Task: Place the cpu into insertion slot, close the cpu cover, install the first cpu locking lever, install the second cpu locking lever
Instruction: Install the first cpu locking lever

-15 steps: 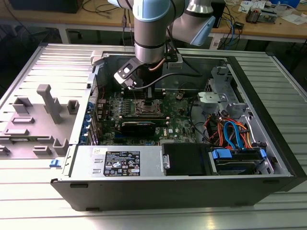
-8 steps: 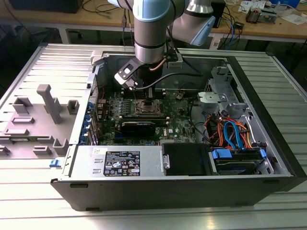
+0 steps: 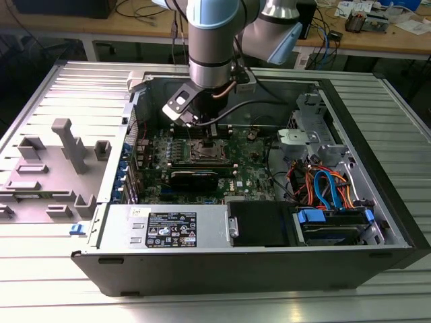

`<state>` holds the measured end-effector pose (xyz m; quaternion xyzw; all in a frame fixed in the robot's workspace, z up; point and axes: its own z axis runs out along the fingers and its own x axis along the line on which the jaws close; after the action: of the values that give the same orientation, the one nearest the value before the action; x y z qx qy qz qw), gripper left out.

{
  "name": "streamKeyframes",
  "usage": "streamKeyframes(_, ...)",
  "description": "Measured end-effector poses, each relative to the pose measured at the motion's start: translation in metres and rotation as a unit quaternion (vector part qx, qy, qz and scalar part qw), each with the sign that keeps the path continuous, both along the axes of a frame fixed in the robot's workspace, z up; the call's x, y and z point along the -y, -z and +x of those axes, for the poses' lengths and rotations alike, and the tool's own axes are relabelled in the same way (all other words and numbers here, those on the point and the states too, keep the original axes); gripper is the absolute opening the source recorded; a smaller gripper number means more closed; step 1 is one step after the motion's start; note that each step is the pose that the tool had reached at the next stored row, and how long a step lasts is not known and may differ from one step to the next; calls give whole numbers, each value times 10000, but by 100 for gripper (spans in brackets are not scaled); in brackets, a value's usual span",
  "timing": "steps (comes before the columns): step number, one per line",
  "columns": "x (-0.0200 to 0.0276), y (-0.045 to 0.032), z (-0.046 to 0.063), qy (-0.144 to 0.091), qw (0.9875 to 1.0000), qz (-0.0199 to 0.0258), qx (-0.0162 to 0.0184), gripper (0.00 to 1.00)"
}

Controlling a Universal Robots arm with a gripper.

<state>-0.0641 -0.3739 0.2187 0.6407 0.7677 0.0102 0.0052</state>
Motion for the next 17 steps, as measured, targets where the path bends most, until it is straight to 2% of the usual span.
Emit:
streamKeyframes(5, 0, -98, 0, -44, 10000, -5, 0, 11)
streamKeyframes(8, 0, -182, 0, -77, 10000, -11, 0, 11)
streamKeyframes(12, 0, -191, 0, -155, 9999, -17, 1, 11)
streamKeyframes(14, -1, -191, -1, -321, 9995, -17, 1, 11)
streamKeyframes(17, -1, -191, -1, -610, 9981, -17, 1, 11)
